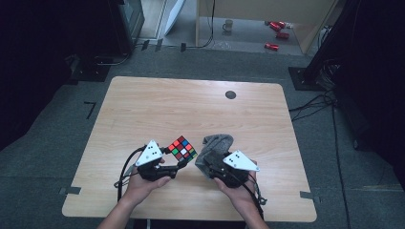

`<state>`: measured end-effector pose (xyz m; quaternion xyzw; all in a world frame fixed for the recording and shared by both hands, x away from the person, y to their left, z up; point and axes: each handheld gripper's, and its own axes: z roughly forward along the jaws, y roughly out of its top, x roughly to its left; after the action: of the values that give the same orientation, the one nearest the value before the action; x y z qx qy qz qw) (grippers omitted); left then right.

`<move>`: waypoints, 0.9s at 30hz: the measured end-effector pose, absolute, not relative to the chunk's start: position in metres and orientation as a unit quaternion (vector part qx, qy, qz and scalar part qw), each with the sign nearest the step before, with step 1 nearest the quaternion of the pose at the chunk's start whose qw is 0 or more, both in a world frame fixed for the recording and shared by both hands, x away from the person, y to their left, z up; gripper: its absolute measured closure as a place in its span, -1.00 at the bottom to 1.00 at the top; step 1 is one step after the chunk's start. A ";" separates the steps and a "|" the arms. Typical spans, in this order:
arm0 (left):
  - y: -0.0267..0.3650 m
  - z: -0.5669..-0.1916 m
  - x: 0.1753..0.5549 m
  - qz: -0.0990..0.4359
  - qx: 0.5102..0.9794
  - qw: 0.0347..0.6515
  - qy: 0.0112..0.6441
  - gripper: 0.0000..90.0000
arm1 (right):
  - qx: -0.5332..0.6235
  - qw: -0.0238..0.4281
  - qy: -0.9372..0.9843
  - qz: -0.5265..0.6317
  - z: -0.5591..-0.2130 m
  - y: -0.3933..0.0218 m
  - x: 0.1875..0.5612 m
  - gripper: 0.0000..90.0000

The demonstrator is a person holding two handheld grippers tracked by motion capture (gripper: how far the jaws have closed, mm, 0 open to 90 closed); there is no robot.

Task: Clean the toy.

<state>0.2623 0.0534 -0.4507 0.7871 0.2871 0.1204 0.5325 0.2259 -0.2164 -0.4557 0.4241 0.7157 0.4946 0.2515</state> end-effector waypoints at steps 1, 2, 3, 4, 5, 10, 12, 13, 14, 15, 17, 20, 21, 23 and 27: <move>0.054 -0.452 0.263 0.120 0.787 0.531 0.290 -0.21 | 0.427 0.244 0.722 0.487 -0.455 -0.217 0.227 -0.26; 0.054 -0.452 0.264 0.120 0.786 0.530 0.294 -0.21 | 0.429 0.225 0.733 0.478 -0.456 -0.216 0.230 -0.28; 0.054 -0.453 0.264 0.120 0.786 0.530 0.295 -0.21 | 0.431 0.198 0.749 0.463 -0.460 -0.215 0.234 -0.29; 0.054 -0.453 0.264 0.119 0.786 0.531 0.295 -0.21 | 0.433 0.182 0.763 0.443 -0.464 -0.213 0.236 -0.29; 0.054 -0.452 0.264 0.120 0.786 0.530 0.294 -0.21 | 0.437 0.174 0.782 0.409 -0.473 -0.210 0.240 -0.29; 0.054 -0.452 0.263 0.121 0.786 0.533 0.289 -0.21 | 0.447 0.156 0.794 0.382 -0.488 -0.214 0.244 -0.29; 0.052 -0.453 0.263 0.120 0.789 0.531 0.287 -0.21 | 0.449 0.151 0.793 0.382 -0.488 -0.218 0.246 -0.31; 0.051 -0.453 0.264 0.120 0.790 0.530 0.285 -0.21 | 0.452 0.149 0.794 0.379 -0.489 -0.220 0.247 -0.32; 0.048 -0.453 0.264 0.120 0.791 0.529 0.283 -0.21 | 0.455 0.146 0.794 0.375 -0.490 -0.223 0.247 -0.35; 0.046 -0.453 0.264 0.119 0.793 0.529 0.280 -0.21 | 0.458 0.141 0.795 0.373 -0.492 -0.225 0.247 -0.38; 0.041 -0.454 0.265 0.118 0.796 0.528 0.273 -0.21 | 0.462 0.137 0.796 0.366 -0.494 -0.231 0.246 -0.41; 0.031 -0.455 0.267 0.121 0.804 0.519 0.263 -0.21 | 0.469 0.138 0.788 0.375 -0.490 -0.240 0.242 -0.44; 0.028 -0.456 0.268 0.120 0.807 0.516 0.260 -0.21 | 0.472 0.142 0.783 0.381 -0.487 -0.244 0.240 -0.44; 0.021 -0.457 0.269 0.120 0.813 0.511 0.252 -0.21 | 0.477 0.150 0.771 0.395 -0.480 -0.252 0.235 -0.44; 0.005 -0.461 0.268 0.136 0.829 0.490 0.232 -0.21 | 0.482 0.165 0.739 0.440 -0.460 -0.262 0.223 -0.42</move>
<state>0.2678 0.0048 -0.4608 0.8292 0.2317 0.1359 0.4901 0.2234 -0.2622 -0.4601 0.4820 0.7394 0.4403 0.1646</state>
